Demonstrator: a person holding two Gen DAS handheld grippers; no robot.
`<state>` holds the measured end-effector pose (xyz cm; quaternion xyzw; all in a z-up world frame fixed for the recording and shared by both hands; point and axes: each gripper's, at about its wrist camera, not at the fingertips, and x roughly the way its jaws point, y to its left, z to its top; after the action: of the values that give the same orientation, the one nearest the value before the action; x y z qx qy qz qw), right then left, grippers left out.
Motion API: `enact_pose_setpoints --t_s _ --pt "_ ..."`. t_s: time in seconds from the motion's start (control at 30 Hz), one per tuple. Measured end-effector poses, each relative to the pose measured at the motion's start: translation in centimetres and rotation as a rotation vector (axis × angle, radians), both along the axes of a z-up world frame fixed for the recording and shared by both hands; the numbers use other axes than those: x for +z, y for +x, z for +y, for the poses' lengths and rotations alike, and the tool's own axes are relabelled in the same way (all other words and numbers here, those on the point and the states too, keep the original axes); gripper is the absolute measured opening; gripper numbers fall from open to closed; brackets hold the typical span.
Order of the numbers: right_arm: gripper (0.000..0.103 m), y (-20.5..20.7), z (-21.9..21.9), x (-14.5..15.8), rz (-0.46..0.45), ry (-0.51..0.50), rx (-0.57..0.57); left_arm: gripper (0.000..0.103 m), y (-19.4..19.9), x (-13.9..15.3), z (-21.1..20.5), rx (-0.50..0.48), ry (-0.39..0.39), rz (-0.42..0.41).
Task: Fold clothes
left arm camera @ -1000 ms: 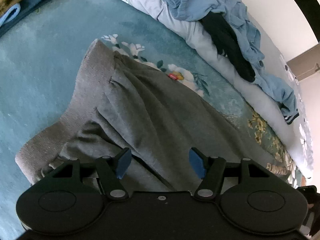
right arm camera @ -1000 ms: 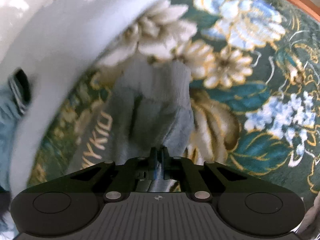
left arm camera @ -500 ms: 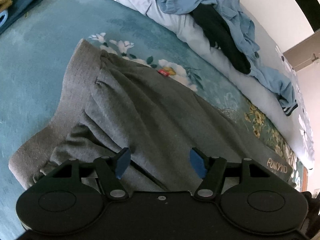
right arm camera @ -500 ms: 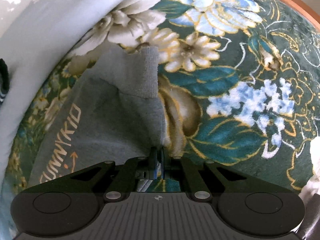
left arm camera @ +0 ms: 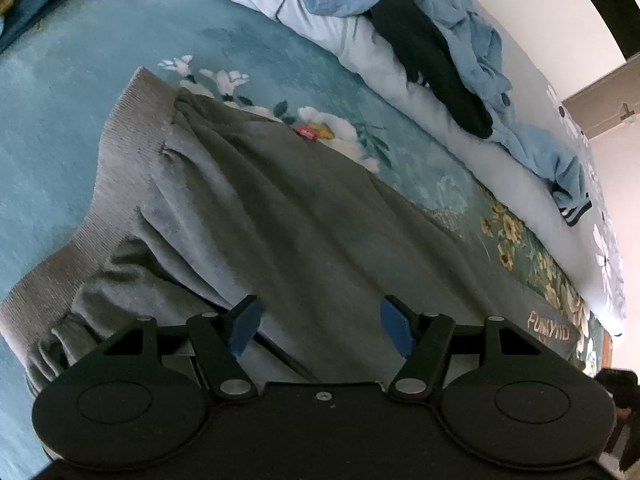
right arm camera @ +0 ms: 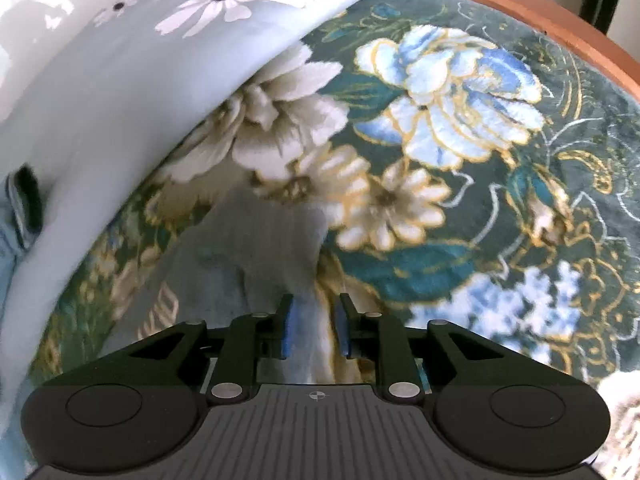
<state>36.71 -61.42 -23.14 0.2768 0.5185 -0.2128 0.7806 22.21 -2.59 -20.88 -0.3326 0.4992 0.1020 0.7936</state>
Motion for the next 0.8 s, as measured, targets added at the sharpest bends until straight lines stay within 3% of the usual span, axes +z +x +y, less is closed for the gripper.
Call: enact_pose_setpoints --t_s 0.3,0.37,0.6,0.8 --pt "0.028 1.1 -0.7 -1.8 -0.009 0.046 -0.030 0.065 0.0 0.0 -0.7 0.000 0.012 0.012" --pt "0.010 1.0 -0.6 -1.7 -0.027 0.060 -0.021 0.065 0.0 0.0 -0.9 -0.001 0.013 0.014" --pt "0.007 -0.3 -0.6 0.7 -0.100 -0.063 0.007 0.065 0.3 0.1 -1.4 -0.007 0.013 0.009" --pt "0.007 -0.7 -1.7 -1.7 -0.041 -0.066 -0.028 0.065 0.2 0.0 -1.4 -0.012 0.015 0.017"
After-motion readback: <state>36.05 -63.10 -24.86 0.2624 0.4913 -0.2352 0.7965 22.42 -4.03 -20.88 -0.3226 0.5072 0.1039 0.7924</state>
